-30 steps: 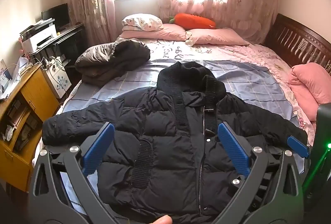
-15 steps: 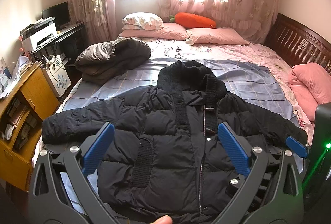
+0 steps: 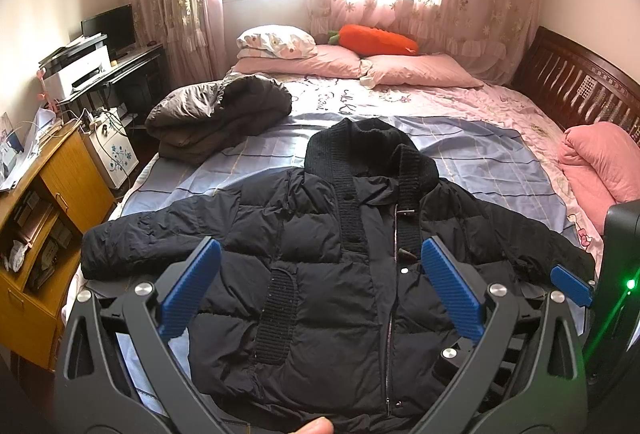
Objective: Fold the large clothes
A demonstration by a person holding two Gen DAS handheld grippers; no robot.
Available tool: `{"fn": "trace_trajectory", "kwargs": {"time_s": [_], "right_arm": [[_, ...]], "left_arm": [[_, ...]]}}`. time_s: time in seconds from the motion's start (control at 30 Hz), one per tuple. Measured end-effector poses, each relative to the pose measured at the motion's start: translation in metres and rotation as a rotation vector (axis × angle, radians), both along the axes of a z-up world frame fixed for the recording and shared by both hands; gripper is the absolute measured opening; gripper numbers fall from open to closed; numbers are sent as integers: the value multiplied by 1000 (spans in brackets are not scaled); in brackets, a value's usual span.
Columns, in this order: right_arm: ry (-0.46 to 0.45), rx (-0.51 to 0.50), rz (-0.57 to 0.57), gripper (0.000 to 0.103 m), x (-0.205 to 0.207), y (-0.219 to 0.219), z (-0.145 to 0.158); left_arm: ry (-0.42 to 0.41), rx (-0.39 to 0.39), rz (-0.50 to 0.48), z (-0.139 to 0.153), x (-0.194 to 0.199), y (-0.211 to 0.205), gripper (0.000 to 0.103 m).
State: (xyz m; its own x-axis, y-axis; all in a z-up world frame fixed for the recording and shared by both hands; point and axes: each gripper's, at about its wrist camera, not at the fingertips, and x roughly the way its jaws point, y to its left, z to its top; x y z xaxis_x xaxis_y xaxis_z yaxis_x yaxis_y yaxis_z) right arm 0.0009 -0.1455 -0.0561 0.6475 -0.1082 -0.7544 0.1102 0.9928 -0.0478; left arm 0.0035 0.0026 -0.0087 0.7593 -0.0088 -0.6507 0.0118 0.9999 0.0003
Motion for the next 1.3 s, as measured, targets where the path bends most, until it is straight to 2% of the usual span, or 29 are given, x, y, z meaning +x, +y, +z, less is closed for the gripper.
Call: {"fn": "trace_trajectory", "kwargs": {"time_s": [1.3], "right_arm": [[5, 0, 4, 102, 1, 3, -4]], "left_arm": [[1, -2, 1, 1, 0, 0, 101]]}}
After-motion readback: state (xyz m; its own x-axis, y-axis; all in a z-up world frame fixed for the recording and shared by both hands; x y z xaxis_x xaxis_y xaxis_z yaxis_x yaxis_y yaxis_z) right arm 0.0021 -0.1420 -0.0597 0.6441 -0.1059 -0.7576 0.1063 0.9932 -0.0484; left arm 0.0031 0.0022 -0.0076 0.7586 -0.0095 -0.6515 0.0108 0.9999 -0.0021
